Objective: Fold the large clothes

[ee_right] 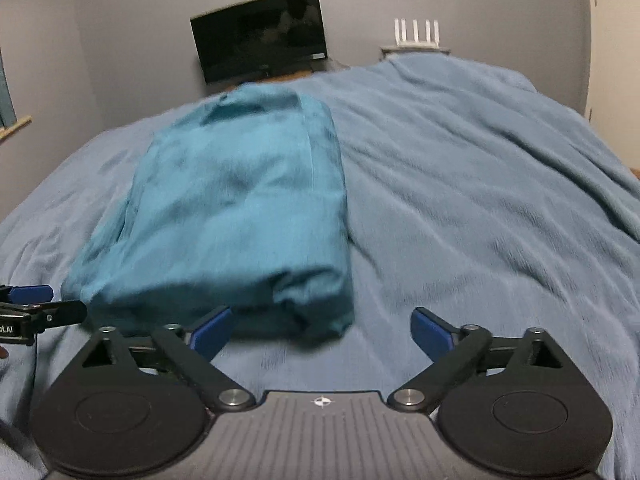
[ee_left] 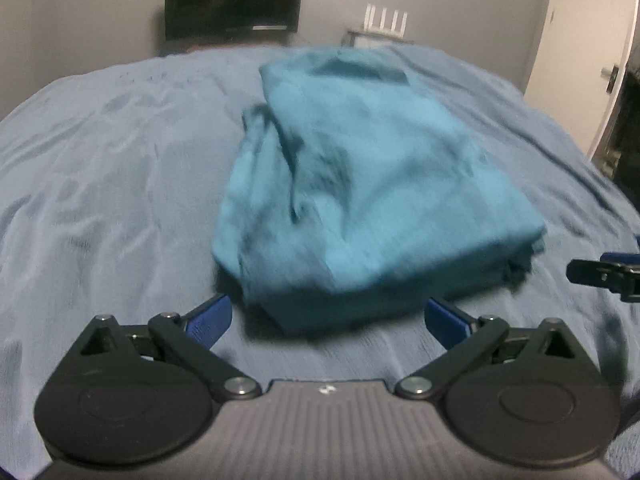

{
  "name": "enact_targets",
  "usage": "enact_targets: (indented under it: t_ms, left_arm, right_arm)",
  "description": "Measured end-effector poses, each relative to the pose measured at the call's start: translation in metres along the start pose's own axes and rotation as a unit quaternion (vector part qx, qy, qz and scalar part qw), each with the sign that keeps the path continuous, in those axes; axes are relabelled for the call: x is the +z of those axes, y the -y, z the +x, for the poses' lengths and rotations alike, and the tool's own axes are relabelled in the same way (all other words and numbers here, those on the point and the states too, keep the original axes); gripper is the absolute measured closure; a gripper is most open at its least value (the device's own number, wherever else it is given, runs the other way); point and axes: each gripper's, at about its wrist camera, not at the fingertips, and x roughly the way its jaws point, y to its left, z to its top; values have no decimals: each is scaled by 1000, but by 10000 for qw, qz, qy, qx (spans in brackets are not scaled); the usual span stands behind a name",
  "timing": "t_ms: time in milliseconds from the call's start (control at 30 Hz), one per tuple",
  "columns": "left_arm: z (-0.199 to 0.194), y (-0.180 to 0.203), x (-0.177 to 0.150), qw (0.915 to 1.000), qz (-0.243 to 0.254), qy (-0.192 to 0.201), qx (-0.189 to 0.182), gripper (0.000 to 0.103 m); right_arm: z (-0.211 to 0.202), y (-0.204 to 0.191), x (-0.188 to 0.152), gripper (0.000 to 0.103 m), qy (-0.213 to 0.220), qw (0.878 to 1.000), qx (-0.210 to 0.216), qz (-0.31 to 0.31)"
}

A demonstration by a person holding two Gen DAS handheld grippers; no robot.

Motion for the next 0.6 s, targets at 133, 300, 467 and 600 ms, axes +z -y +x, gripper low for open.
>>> enact_targets:
  t_ms: [133, 300, 467, 600]
  left_arm:
    - [-17, 37, -19, 9983, 439, -137, 347, 0]
    - [-38, 40, -29, 9973, 206, -3, 709, 0]
    - [-10, 13, -20, 9938, -258, -236, 1055, 0]
    - [28, 6, -24, 9879, -226, -1063, 1109, 0]
  right_arm:
    - [-8, -8, -11, 1, -269, 9994, -192, -138]
    - [-20, -17, -18, 0, -219, 9990, -162, -340]
    - [3, -19, -19, 0, -354, 9978, -304, -466]
    - [42, -24, -27, 0, -843, 9928, -451, -716]
